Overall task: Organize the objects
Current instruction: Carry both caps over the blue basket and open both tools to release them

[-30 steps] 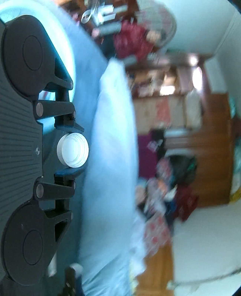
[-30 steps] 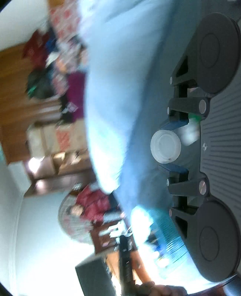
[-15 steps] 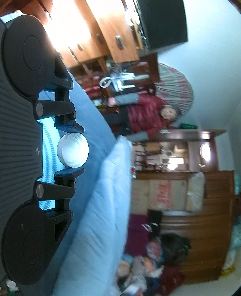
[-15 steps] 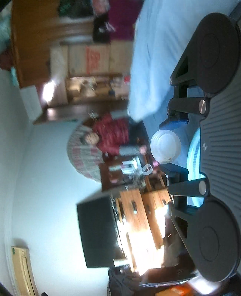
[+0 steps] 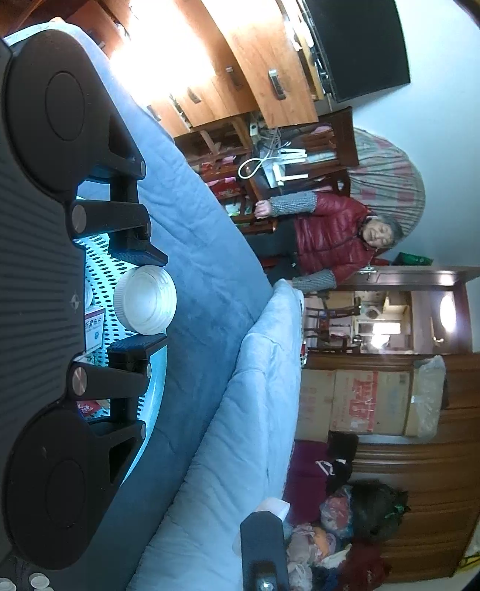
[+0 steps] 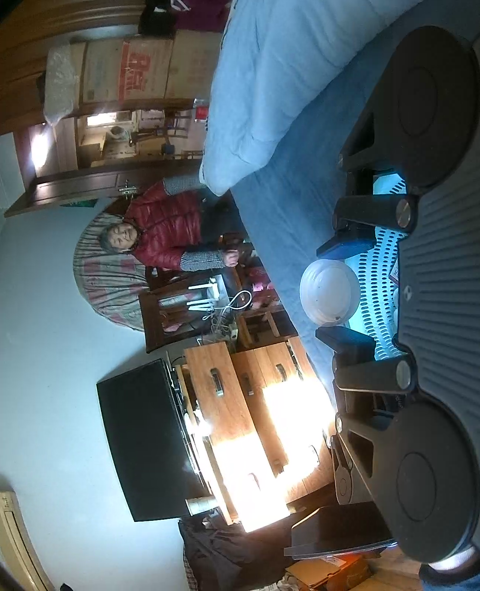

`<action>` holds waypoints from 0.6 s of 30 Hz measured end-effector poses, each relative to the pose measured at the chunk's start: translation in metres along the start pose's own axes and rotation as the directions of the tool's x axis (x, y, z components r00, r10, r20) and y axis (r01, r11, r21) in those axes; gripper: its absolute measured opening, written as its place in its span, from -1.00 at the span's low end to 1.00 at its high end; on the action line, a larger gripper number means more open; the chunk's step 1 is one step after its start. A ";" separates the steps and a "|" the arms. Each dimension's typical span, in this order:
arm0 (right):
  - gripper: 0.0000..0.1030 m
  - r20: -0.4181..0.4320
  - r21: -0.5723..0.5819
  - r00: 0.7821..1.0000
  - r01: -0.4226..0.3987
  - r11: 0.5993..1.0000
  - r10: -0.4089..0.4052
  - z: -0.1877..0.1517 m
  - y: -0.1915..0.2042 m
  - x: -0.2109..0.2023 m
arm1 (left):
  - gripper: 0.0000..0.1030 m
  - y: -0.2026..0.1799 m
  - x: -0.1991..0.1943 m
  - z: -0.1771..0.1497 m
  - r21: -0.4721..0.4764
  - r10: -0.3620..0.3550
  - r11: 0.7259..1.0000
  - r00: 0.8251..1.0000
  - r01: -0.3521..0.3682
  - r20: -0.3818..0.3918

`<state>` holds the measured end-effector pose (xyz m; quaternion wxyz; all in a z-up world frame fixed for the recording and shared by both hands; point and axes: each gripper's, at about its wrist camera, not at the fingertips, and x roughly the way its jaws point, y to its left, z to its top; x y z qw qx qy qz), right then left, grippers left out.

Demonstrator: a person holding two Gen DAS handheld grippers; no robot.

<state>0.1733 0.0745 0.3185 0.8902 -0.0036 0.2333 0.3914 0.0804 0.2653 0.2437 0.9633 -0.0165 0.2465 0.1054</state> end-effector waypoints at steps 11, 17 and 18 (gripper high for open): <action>-0.18 -0.004 0.003 1.000 0.002 1.000 -0.002 0.000 0.002 0.008 | -0.24 0.004 0.004 0.000 -0.003 0.000 1.000 1.000 0.000 -0.001; -0.18 -0.004 0.002 1.000 0.001 1.000 -0.001 0.000 0.004 0.011 | -0.24 0.003 0.004 0.000 -0.003 0.002 1.000 1.000 -0.002 0.000; -0.18 -0.004 0.002 1.000 0.001 1.000 -0.001 0.000 0.005 0.012 | -0.24 0.003 0.004 0.000 -0.004 0.001 1.000 1.000 -0.001 0.000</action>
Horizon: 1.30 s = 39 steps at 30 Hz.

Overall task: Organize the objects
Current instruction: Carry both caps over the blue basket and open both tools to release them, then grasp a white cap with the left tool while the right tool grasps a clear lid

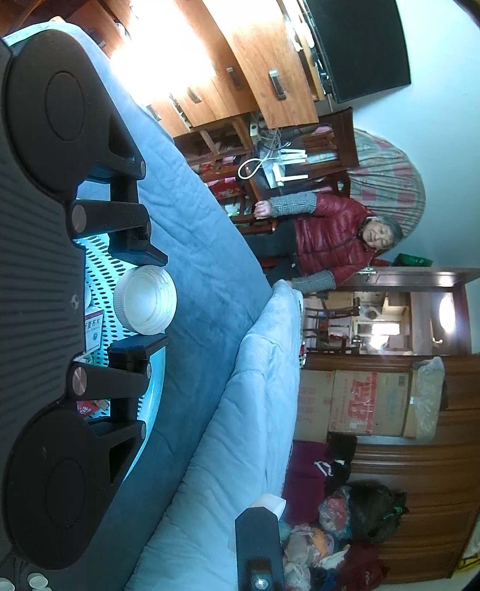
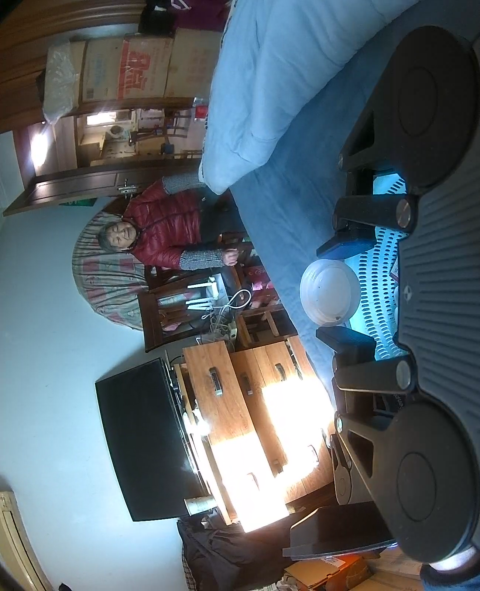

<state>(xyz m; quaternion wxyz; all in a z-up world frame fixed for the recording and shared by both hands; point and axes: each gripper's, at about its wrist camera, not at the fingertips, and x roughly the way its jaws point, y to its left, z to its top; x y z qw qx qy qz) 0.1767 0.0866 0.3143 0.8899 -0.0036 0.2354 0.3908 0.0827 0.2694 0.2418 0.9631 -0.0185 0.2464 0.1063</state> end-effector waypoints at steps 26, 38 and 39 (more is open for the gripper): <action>0.71 0.068 0.001 0.998 0.011 1.000 -0.011 -0.015 -0.001 -0.014 | 0.86 -0.005 -0.007 -0.004 0.010 0.034 0.999 0.998 -0.034 0.049; 0.51 -0.114 0.278 0.858 0.511 0.813 -0.500 -0.274 -0.180 -0.218 | 0.86 -0.109 -0.114 -0.063 0.107 -0.488 0.873 0.858 0.476 0.163; 0.46 -0.167 0.305 0.843 0.537 0.786 -0.511 -0.303 -0.190 -0.224 | 0.86 -0.124 -0.114 -0.075 0.113 -0.528 0.849 0.838 0.517 0.137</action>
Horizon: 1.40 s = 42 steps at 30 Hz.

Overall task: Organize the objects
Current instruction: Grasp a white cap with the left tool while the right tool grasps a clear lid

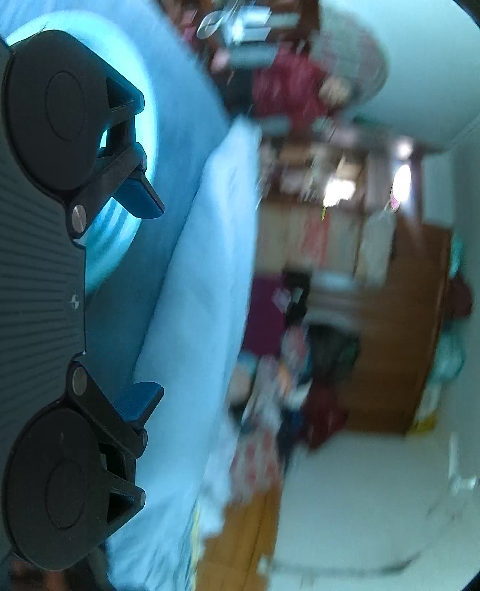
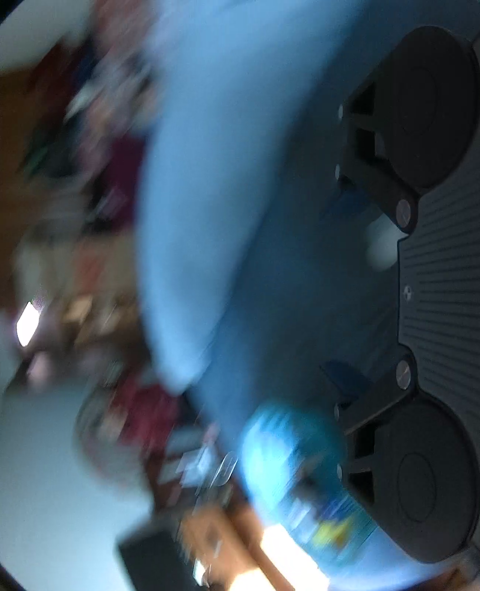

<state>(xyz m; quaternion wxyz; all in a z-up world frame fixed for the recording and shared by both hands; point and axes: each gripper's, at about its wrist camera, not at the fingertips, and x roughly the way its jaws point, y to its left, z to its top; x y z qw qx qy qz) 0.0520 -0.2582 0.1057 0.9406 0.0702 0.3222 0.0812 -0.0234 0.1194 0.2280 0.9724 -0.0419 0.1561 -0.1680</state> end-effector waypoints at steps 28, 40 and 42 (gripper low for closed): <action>-0.19 -0.035 0.072 0.999 0.043 0.996 -0.040 -0.126 -0.070 0.012 | 0.42 -0.149 0.205 -0.193 0.179 -0.257 0.913 0.858 0.366 -0.445; -0.18 -0.006 0.085 0.999 0.032 0.996 -0.032 -0.131 -0.070 0.016 | -0.24 -0.167 0.227 -0.208 0.169 -0.210 0.935 0.870 0.312 -0.446; -0.18 -0.004 0.087 0.999 0.033 0.996 -0.033 -0.131 -0.069 0.014 | -0.24 -0.166 0.216 -0.200 0.170 -0.199 0.942 0.888 0.290 -0.416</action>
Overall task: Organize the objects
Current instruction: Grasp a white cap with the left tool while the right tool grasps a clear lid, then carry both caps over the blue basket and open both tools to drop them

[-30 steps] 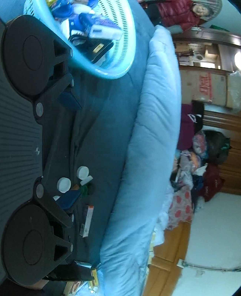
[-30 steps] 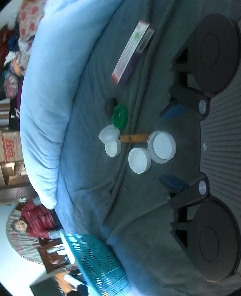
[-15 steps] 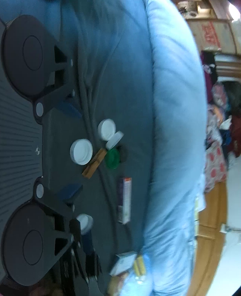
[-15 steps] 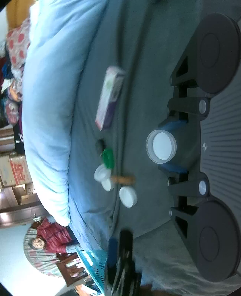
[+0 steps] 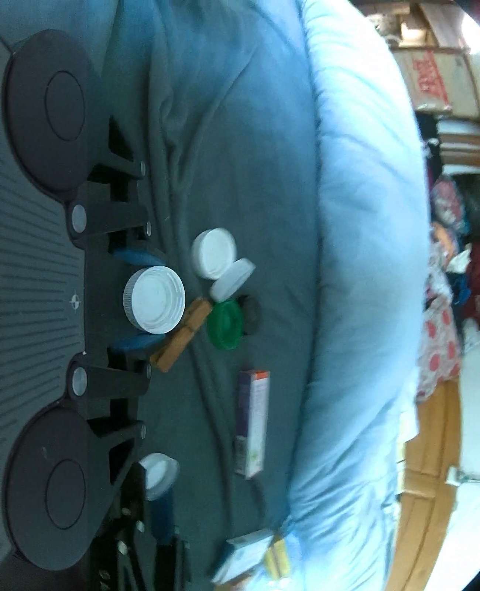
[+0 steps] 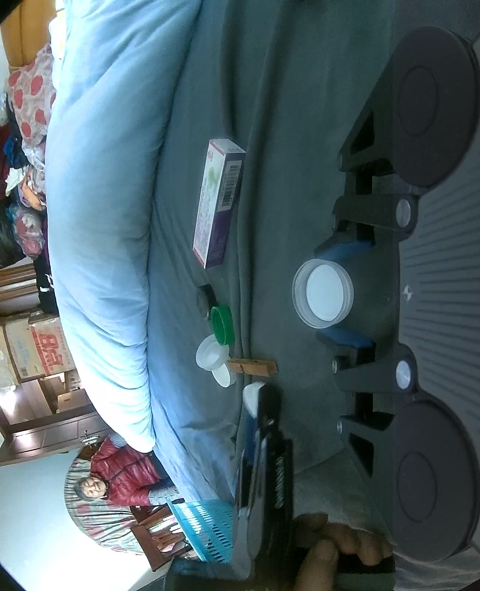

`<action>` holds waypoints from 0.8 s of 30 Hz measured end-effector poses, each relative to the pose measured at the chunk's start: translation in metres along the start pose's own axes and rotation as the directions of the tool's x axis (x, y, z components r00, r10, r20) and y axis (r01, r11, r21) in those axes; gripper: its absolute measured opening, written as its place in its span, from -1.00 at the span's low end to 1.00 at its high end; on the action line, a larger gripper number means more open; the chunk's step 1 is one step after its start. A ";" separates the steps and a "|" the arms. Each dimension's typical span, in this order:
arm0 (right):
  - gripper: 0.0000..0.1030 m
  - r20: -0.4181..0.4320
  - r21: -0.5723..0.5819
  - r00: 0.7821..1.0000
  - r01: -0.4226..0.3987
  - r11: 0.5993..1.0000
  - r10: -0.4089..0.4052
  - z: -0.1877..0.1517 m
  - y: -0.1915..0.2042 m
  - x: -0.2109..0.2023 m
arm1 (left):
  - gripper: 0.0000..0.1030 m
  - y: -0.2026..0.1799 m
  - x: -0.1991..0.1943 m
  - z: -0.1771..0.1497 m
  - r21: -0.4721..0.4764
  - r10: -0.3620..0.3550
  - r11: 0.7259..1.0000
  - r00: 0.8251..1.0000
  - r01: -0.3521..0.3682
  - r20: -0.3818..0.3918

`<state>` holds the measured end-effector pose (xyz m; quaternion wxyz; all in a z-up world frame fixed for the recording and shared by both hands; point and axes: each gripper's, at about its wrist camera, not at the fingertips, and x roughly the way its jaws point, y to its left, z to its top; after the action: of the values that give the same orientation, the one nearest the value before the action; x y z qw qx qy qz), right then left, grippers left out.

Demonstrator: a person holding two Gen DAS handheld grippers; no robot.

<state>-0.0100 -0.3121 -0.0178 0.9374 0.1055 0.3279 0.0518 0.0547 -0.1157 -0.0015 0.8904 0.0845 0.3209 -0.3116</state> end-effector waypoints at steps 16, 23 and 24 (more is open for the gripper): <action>-0.17 0.107 -0.077 0.992 -0.064 0.995 0.072 0.040 0.052 -0.059 | -0.23 0.041 -0.178 0.056 -0.121 0.252 0.966 0.940 -0.230 0.229; -0.17 0.214 -0.183 0.963 -0.125 0.975 0.164 0.119 0.111 -0.078 | -0.23 0.104 -0.242 0.069 -0.253 0.432 0.893 0.866 -0.372 0.251; -0.17 0.230 -0.202 0.955 -0.141 0.969 0.188 0.137 0.124 -0.080 | -0.23 0.115 -0.250 0.072 -0.270 0.456 0.880 0.855 -0.391 0.248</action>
<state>0.0100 -0.2275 0.1636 0.9690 0.0512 0.1922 0.1464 0.0124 0.0747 0.2051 0.9795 0.0102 0.1843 -0.0804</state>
